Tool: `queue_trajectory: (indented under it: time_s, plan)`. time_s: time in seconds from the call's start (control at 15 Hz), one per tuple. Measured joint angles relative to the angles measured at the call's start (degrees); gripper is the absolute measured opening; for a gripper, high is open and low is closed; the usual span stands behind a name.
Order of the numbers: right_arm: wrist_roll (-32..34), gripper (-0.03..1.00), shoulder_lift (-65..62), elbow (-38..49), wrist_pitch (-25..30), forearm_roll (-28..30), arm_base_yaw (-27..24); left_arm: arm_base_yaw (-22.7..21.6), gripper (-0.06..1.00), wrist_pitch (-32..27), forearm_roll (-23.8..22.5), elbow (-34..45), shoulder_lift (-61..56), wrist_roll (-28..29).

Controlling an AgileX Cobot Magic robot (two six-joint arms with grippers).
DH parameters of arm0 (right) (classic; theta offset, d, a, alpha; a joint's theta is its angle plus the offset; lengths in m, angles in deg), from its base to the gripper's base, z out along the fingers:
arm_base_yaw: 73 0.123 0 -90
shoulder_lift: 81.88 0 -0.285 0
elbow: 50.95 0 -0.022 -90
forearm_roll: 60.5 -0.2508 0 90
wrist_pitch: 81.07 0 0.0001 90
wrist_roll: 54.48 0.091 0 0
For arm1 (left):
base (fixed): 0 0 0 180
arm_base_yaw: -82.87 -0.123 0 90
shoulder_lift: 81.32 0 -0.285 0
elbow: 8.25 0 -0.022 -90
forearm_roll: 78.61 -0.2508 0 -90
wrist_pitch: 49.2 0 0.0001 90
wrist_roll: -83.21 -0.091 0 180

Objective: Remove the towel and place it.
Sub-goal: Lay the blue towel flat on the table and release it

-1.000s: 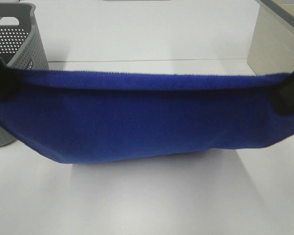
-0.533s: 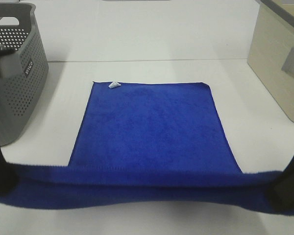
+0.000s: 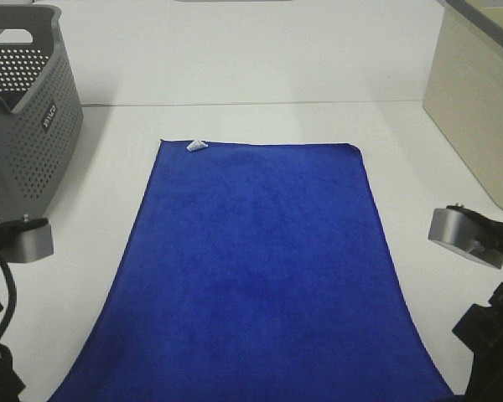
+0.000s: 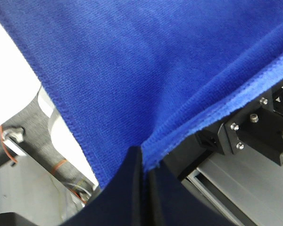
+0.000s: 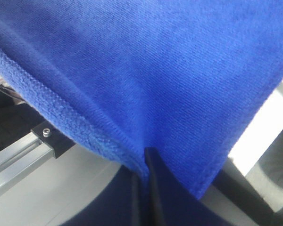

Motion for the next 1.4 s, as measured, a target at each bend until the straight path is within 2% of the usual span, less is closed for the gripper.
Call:
queue_trajectory:
  time_s: [0.07,0.33,0.6,1.0,1.4]
  plan:
    - [0.0,0.02,2.6,0.0,0.0,0.2,0.0,0.5,0.0,0.7,0.3,0.4,2.0,-0.5]
    - [0.0,0.02,9.1,0.1,-0.1,4.2,0.0,7.8,0.0,7.3,1.0,0.4,13.1,-0.7]
    - [0.0,0.02,14.6,0.2,-0.2,4.8,0.0,8.0,0.0,8.8,1.9,-1.5,20.2,-0.7]
    - [-0.2,0.02,25.0,0.2,-0.3,5.4,-0.1,8.0,0.0,7.5,1.9,-4.6,25.8,-1.0]
    - [-1.7,0.02,29.2,0.2,-3.7,5.0,-0.1,8.1,0.0,6.1,0.3,-7.9,28.2,-1.0]
